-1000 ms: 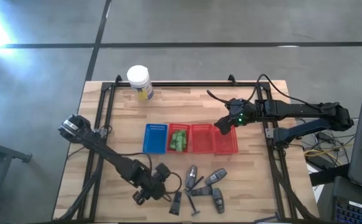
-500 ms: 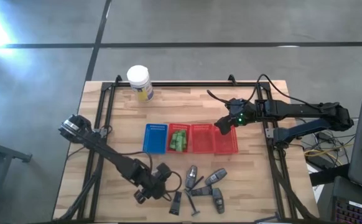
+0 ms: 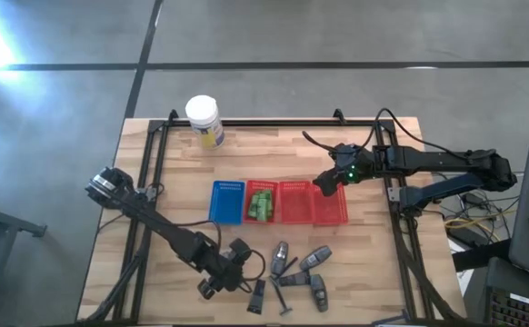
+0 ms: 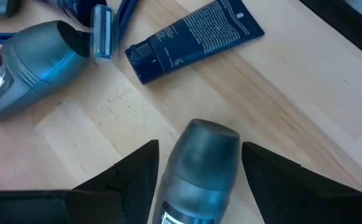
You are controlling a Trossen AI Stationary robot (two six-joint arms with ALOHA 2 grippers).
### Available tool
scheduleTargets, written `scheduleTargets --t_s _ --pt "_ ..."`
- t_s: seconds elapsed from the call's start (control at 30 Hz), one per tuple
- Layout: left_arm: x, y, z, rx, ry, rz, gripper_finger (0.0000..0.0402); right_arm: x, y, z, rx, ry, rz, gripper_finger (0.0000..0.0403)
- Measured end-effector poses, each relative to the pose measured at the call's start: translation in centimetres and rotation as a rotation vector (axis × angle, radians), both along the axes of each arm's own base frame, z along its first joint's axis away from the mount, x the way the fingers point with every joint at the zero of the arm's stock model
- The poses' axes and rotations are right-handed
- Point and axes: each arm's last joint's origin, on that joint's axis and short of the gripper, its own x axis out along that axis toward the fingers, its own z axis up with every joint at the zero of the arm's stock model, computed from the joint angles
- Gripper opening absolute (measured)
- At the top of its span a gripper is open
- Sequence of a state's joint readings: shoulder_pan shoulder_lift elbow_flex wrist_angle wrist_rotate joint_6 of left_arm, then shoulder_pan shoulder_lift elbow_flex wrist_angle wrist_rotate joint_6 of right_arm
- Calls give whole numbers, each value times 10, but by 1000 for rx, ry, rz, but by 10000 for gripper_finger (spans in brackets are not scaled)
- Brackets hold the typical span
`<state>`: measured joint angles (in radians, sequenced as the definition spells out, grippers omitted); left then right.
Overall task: Pick & Place Travel size toiletries
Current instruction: Put the gray deodorant into the right red basket
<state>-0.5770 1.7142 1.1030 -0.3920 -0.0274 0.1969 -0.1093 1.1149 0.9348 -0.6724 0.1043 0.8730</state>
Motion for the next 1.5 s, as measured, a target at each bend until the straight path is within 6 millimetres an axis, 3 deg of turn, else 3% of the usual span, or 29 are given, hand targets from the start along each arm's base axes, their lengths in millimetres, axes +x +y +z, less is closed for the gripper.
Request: scheduleTargets --t_s 0.23,1.0,1.27,1.5 --pt "-2 1 -1 -3 30 19 234 0 0 0 3 0 -4 343" --pt "-4 4 4 -4 15 52 234 0 0 0 2 -4 -9 288" --pt "-6 5 7 -19 18 76 239 0 -1 0 -14 -5 -25 307" --pt "-7 6 6 -13 22 79 283 0 -1 0 -15 -5 -27 331"
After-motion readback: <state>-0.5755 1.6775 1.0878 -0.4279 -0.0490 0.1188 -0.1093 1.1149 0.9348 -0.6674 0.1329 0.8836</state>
